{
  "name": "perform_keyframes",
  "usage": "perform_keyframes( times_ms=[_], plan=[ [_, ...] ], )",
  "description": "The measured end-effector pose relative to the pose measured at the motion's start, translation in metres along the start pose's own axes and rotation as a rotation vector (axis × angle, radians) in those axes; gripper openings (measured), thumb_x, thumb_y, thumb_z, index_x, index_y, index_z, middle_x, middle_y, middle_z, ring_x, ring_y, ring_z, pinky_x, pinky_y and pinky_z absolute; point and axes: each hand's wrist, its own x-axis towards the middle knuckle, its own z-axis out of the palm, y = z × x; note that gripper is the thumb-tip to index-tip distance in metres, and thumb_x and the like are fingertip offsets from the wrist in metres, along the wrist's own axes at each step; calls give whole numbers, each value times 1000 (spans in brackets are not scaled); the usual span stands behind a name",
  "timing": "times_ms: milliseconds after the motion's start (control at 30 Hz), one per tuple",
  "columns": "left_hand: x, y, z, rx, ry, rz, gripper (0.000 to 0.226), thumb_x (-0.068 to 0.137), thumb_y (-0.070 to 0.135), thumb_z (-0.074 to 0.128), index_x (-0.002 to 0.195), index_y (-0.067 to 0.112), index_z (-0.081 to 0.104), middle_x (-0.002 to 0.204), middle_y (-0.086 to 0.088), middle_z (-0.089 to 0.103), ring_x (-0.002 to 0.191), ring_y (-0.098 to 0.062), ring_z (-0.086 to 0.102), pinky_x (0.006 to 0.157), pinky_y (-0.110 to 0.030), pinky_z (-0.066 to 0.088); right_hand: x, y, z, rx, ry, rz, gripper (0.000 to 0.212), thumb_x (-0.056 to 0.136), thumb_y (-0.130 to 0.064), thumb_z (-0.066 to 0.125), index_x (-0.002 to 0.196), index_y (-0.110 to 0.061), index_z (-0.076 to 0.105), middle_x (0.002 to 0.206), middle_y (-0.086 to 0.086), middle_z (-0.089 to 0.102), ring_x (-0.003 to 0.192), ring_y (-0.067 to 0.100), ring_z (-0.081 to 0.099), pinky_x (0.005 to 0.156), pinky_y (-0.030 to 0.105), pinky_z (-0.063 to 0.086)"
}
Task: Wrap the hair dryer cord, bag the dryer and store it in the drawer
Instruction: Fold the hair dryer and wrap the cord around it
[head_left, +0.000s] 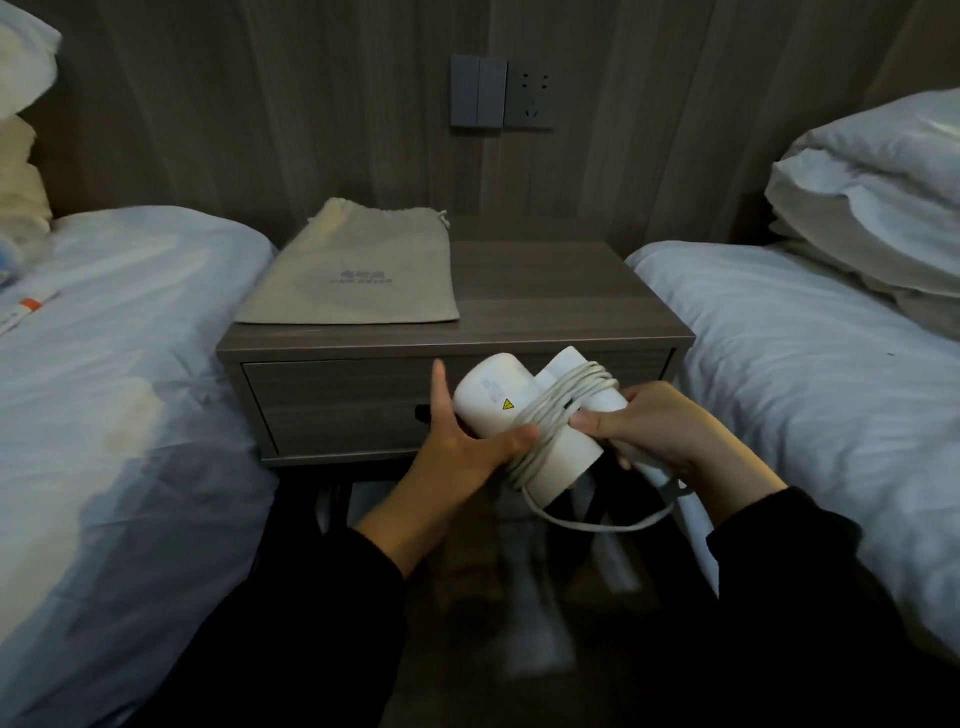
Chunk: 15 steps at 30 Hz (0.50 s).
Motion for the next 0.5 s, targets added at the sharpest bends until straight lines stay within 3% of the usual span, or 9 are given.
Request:
perform_keyframes(
  times_ms=[67,167,267,433,500],
  plan=[
    [-3,-6,12,-154,39,-62,120,61,23,80,146,40,-3,139,3,43,117,-21,56,94,-50,50,-1,-1,5,46,-18,-2,45,63,-43,80,79,-1,71,46,7,59,40,14,54,53,28,44],
    [-4,-11,16,-287,32,-84,100,60,23,85,139,27,24,130,-5,57,110,-24,63,84,-45,56,-4,-2,12,79,-54,-20,39,67,-44,77,70,-7,70,41,2,58,36,11,52,50,26,43],
    [0,-9,9,-330,61,-83,100,55,29,83,139,21,29,127,-11,60,109,-27,64,87,-45,55,-9,-7,15,48,-113,-72,42,70,-51,71,70,-8,69,47,3,60,43,14,55,52,26,44],
    [7,-3,0,-229,117,-90,77,79,17,70,141,20,26,124,-11,59,105,-27,63,86,-42,54,-12,-10,17,23,-150,-151,77,63,-80,50,86,-10,71,88,10,74,84,24,70,85,41,52],
    [9,-3,-3,-195,109,-76,82,74,20,75,141,19,27,124,-12,59,105,-27,64,84,-42,55,-12,-11,22,6,-90,-128,76,69,-78,45,87,-10,70,86,9,74,83,23,70,85,39,52]
  ],
)
